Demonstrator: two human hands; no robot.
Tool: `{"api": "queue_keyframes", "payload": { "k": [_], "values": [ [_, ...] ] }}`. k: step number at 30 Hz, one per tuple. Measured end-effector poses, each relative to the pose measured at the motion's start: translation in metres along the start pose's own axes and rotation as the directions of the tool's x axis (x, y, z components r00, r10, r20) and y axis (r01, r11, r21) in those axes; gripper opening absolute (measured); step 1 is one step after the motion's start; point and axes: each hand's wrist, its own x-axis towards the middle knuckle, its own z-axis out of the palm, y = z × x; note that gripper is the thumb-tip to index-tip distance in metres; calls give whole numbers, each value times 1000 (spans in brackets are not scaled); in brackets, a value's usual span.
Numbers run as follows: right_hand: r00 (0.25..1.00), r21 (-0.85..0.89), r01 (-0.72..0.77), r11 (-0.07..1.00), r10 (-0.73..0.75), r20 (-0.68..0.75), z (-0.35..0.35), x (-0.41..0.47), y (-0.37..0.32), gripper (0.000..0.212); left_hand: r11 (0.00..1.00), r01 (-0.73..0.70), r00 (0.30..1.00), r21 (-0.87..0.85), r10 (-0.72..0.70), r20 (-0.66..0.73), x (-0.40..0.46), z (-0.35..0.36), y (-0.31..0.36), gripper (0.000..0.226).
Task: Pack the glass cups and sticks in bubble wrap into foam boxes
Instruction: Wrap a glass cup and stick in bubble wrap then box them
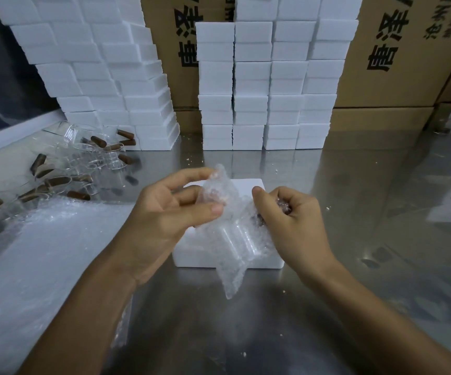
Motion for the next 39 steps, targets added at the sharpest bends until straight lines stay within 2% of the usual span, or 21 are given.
{"api": "queue_keyframes", "payload": {
  "k": [2,4,7,14,16,18,21,23,26,28,30,31,34,37,39],
  "values": [
    [999,-31,42,999,-42,-5,1,-2,1,43,993,-75,996,86,79,-34,0,1,-3,25],
    [997,-40,72,997,-73,-28,2,-2,0,42,987,-124,992,103,125,0,-2,3,-2,16],
    [992,-48,99,994,-103,-79,0,-1,-1,42,985,-125,992,117,122,35,-3,4,1,14],
    [958,-62,216,974,-224,-177,2,-3,-2,40,916,-136,991,378,121,65,-3,12,-5,10],
    [943,-73,259,963,-269,-194,2,-5,-2,37,877,-161,987,453,130,98,-3,12,-5,7],
    [935,-76,280,957,-290,-205,2,-5,-3,36,832,-195,980,520,152,125,-5,15,-6,22],
    [927,-85,287,954,-299,-227,0,-3,-4,36,667,-217,976,712,151,156,-7,25,-11,25],
    [920,-102,295,950,-311,-239,-2,-2,-4,35,585,-184,983,790,109,148,-8,29,-17,43],
    [907,-127,325,937,-347,-240,-2,-3,-5,35,577,-160,987,801,91,132,-7,34,-21,59],
    [899,-134,346,929,-369,-236,-1,-3,-7,34,566,-212,974,797,188,125,-7,36,-22,52],
    [893,-137,358,924,-382,-240,-2,-2,-8,34,532,-280,934,799,345,98,-7,38,-24,39],
    [889,-137,363,922,-386,-244,-3,-1,-9,34,546,-287,918,787,391,64,-7,39,-25,35],
    [884,-142,371,918,-396,-250,-6,1,-9,35,638,-279,916,718,402,-2,-7,40,-23,49],
    [882,-141,372,918,-397,-253,-5,0,-8,35,534,-349,884,770,460,81,-7,42,-21,38],
    [882,-135,372,918,-396,-257,-5,-1,-9,35,534,-334,890,777,449,74,-7,43,-20,33]
  ]
}}
